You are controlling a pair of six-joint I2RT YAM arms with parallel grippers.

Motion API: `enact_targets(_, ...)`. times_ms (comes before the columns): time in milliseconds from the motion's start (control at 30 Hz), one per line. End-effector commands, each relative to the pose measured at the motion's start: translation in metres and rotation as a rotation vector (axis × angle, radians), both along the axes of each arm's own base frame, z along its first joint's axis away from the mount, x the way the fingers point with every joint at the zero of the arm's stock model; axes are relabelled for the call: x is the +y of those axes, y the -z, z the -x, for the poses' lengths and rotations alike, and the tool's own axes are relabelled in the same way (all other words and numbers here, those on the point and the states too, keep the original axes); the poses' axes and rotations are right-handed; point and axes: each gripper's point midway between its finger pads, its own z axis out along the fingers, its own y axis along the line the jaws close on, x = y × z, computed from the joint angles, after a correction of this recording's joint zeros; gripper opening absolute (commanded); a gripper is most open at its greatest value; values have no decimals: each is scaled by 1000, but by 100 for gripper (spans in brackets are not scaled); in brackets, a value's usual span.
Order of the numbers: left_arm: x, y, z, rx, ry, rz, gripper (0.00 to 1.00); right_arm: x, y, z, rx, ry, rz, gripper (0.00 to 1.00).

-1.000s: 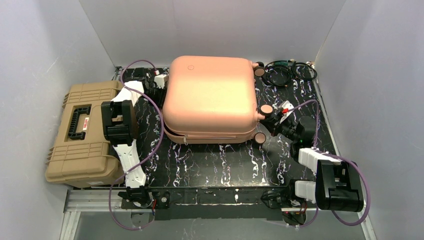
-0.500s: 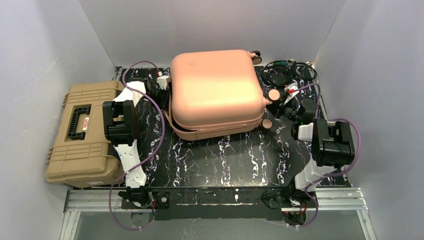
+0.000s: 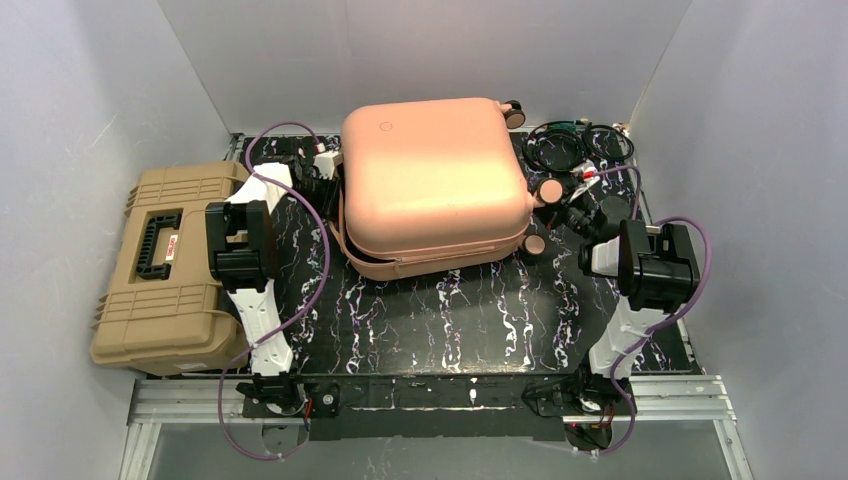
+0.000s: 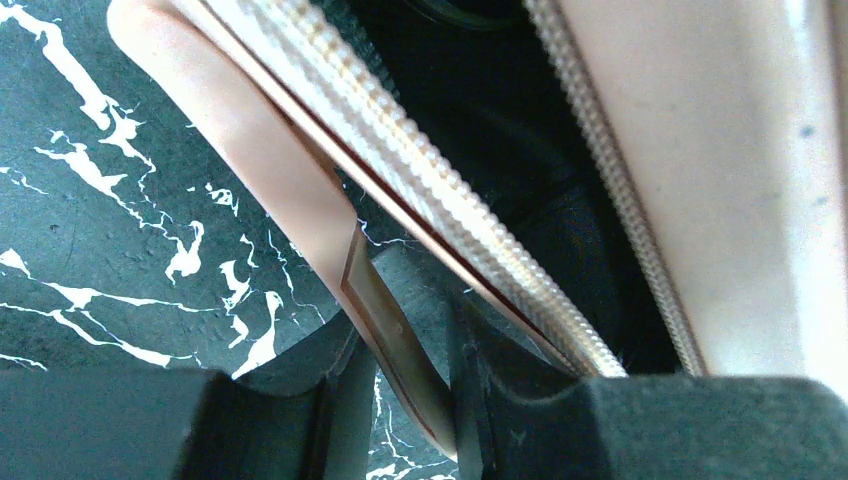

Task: Pack the luggage
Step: Zip the luggage at the center of the board.

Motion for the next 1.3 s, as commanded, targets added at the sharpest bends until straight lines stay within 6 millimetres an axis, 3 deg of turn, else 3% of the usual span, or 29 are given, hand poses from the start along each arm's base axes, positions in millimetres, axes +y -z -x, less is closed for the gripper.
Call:
enact_targets(0,-42,-38,5,-189,271,50,0,-8,-30,-35,-110,65,-1,1)
enact_targets(300,-46,-38,17,-175,316,80,0,-9,-34,-84,-99,99,-48,1)
enact_targets(400,-51,-40,18,-173,328,106,0,0,-22,-97,-79,109,16,1)
enact_targets(633,-60,-40,29,-170,385,110,0,33,-17,-121,-42,132,96,1)
enact_targets(733,-60,-40,35,-168,408,100,0,41,-30,-101,-81,97,101,1)
enact_targets(933,-54,-50,33,-223,443,51,0,56,-31,-17,-79,-41,115,1)
enact_targets(1100,-54,-65,20,-281,441,37,0,84,-20,54,-80,-180,166,1)
enact_targets(1200,-53,-70,5,-305,406,8,15,92,-27,80,-77,-217,147,1)
enact_targets(1267,-46,-68,-10,-307,345,-53,38,90,-28,91,-55,-205,142,1)
